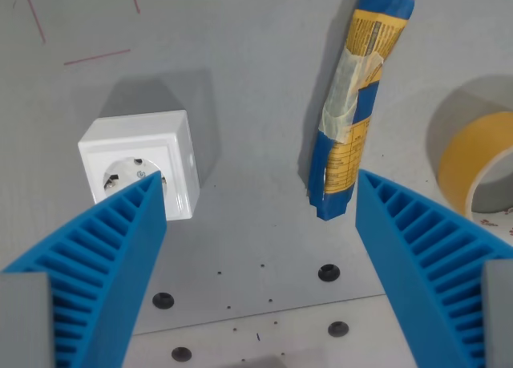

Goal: Pick up the blue bag

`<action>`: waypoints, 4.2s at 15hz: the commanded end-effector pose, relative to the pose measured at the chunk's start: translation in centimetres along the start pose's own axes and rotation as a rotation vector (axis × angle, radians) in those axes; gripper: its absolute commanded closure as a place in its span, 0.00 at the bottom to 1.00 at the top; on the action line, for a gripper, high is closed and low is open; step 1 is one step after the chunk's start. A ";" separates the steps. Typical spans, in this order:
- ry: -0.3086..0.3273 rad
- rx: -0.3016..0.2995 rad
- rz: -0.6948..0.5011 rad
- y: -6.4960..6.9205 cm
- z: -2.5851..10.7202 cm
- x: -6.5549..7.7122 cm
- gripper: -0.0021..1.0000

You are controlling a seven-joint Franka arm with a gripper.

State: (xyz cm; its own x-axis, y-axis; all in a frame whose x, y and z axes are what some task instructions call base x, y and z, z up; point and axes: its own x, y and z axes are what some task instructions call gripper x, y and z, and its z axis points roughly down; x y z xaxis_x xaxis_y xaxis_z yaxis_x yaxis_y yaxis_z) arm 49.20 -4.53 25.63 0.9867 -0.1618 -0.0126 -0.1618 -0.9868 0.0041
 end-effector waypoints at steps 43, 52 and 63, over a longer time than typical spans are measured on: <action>0.136 0.054 0.214 6.0 8.3 -1.3 0.00; 0.154 0.051 0.218 6.9 9.4 -1.8 0.00; 0.137 0.046 0.207 6.8 11.2 -1.5 0.00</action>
State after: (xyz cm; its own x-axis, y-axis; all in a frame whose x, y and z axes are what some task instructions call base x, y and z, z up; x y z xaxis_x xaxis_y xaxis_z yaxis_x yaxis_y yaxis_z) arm 46.80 -11.11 15.33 0.9385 -0.3441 0.0282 -0.3441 -0.9389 -0.0059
